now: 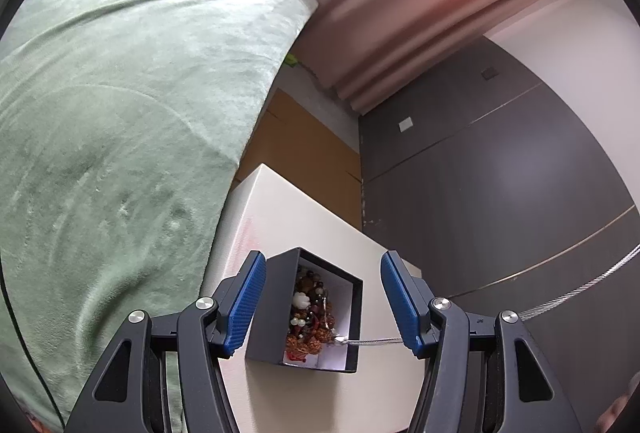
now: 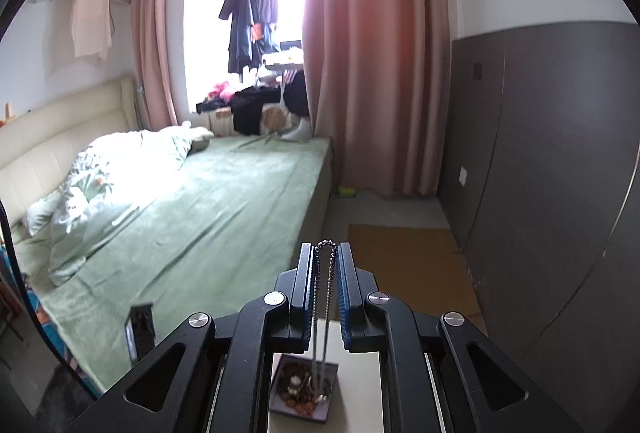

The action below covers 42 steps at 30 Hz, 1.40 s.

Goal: Organize jewelry

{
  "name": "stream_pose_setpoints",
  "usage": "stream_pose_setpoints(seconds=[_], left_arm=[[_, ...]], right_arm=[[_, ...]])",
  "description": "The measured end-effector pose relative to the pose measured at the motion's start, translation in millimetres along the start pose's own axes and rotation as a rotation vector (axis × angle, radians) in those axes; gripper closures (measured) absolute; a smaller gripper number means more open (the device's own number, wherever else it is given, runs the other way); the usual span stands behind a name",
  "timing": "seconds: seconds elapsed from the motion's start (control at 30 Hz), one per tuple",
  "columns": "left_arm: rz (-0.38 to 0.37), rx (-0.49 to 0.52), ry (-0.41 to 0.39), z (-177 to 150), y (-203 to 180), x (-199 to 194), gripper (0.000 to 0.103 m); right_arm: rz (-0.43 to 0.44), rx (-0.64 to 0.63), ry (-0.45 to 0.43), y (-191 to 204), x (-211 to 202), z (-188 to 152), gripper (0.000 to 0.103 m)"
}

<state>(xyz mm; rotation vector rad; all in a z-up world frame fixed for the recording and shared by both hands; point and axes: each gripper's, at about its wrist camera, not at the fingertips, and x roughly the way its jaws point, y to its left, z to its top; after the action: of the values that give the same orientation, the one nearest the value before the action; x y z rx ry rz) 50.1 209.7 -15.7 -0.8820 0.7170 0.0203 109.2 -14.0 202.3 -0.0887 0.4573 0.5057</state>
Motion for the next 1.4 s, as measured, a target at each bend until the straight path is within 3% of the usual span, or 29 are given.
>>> stream_pose_setpoints(seconds=[0.3,0.73,0.77,0.9,0.97,1.13,1.3,1.4], left_arm=[[0.01,-0.007,-0.003,0,2,0,0.042],[0.064,0.005,-0.009,-5,5,-4,0.042],[0.068,0.013,-0.009,-6,3,-4,0.042],[0.092,0.054,-0.008,-13,-7,-5,0.038],[0.107,0.087,-0.015,-18,-15,-4,0.024],[0.137,0.175,-0.028,-32,-37,-5,0.016],[0.174,0.275,-0.03,-53,-64,-8,0.011],[0.188,0.332,-0.05,-66,-81,-11,0.007]], right_arm=[[0.04,0.045,0.127,-9,43,-52,0.092],[0.197,0.176,0.276,-32,101,-127,0.09],[0.208,0.18,0.293,-33,105,-132,0.086],[0.229,0.218,0.317,-46,108,-149,0.052],[0.222,0.233,0.307,-57,102,-155,0.041],[0.164,0.284,0.291,-92,89,-170,0.038],[0.099,0.3,0.281,-120,71,-185,0.023],[0.076,0.298,0.286,-132,61,-194,0.021]])
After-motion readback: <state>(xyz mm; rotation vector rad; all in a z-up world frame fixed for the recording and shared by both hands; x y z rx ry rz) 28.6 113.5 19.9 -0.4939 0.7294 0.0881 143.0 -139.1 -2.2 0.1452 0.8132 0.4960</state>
